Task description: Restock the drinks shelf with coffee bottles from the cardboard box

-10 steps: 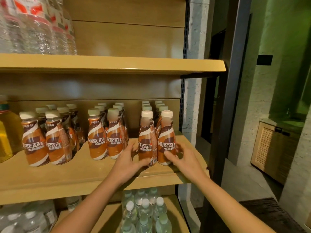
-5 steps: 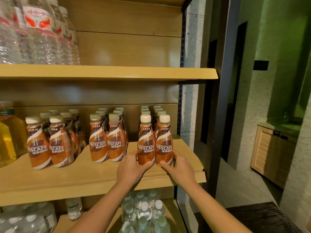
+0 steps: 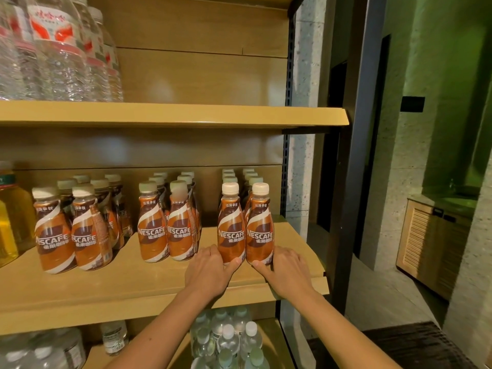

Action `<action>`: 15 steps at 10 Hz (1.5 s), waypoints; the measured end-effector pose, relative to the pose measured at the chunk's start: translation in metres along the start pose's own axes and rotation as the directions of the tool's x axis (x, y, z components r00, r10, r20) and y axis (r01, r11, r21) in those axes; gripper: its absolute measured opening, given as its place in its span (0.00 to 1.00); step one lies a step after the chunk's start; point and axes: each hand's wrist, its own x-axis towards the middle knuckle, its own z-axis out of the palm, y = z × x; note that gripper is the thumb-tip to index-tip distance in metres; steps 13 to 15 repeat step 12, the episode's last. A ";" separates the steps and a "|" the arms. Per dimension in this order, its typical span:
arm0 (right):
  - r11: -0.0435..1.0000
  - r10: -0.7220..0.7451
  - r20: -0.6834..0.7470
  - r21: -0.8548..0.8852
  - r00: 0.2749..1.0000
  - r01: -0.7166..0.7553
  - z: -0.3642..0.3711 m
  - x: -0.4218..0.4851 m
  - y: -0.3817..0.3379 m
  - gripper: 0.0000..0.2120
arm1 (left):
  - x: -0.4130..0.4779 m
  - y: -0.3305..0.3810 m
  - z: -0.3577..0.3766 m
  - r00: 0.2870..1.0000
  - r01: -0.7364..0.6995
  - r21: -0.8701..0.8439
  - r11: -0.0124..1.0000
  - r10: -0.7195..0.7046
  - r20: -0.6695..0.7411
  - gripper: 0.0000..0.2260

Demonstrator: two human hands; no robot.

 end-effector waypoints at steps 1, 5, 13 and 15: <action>1.000 0.029 0.031 -0.006 0.999 -0.029 -0.003 0.008 -0.003 0.25 | 0.009 0.000 0.002 1.000 0.007 0.005 1.000 -0.007 0.027 0.28; 0.997 0.077 0.113 0.017 0.991 -0.080 0.003 0.029 -0.005 0.29 | 0.019 0.005 0.004 0.995 0.089 -0.010 0.996 -0.088 0.053 0.29; 0.970 0.119 -0.067 0.219 0.991 -0.102 0.006 0.019 -0.009 0.46 | -0.008 0.021 -0.007 0.972 0.159 -0.098 0.982 -0.173 -0.160 0.37; 0.970 0.119 -0.067 0.219 0.991 -0.102 0.006 0.019 -0.009 0.46 | -0.008 0.021 -0.007 0.972 0.159 -0.098 0.982 -0.173 -0.160 0.37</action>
